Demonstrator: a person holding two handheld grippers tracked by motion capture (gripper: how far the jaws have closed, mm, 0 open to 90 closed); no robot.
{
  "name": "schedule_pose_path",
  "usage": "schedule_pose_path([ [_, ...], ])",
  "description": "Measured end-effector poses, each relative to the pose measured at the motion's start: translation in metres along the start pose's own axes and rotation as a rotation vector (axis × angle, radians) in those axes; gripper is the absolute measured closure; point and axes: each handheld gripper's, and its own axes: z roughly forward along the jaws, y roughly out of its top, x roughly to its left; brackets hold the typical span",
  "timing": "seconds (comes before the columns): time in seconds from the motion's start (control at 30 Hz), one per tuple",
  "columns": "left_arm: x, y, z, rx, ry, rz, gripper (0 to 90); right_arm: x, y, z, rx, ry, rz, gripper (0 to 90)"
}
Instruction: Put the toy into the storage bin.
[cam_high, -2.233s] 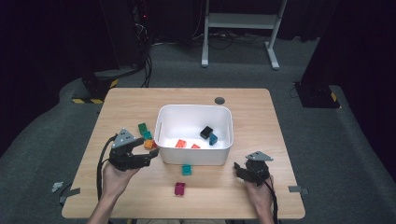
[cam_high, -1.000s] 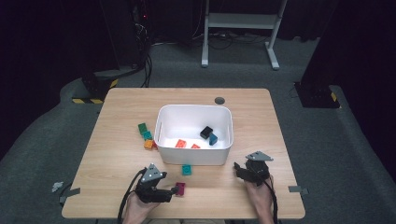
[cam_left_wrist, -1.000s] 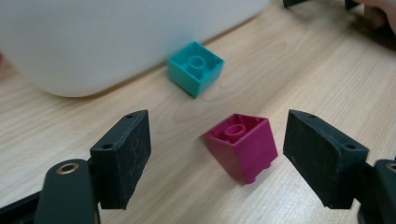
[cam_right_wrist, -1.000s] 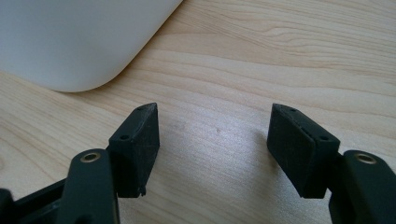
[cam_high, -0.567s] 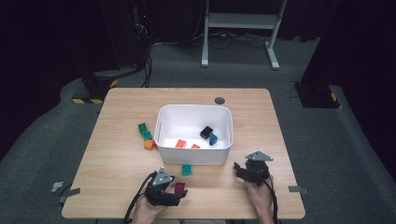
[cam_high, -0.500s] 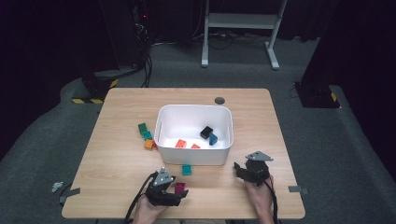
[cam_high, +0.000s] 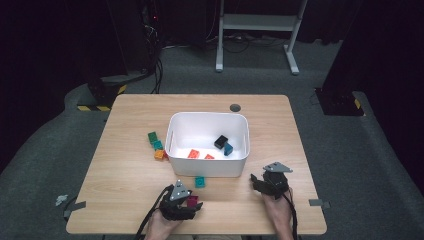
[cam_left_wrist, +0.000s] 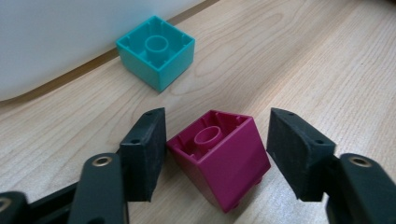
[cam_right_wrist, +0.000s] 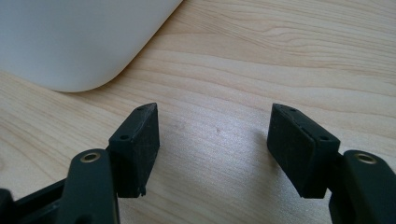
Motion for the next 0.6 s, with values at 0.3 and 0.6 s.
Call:
schedule_pose_path([
  [0.3, 0.0002, 0.0000, -0.0002, -0.001, 0.003, 0.004, 42.8, -0.0001, 0.0000, 0.0000, 0.000, 0.001, 0.000, 34.5],
  [0.6, -0.0002, 0.0004, -0.0008, -0.008, 0.004, 0.016, 44.0, 0.0000, 0.0000, 0.0000, 0.000, 0.001, 0.000, 34.5],
])
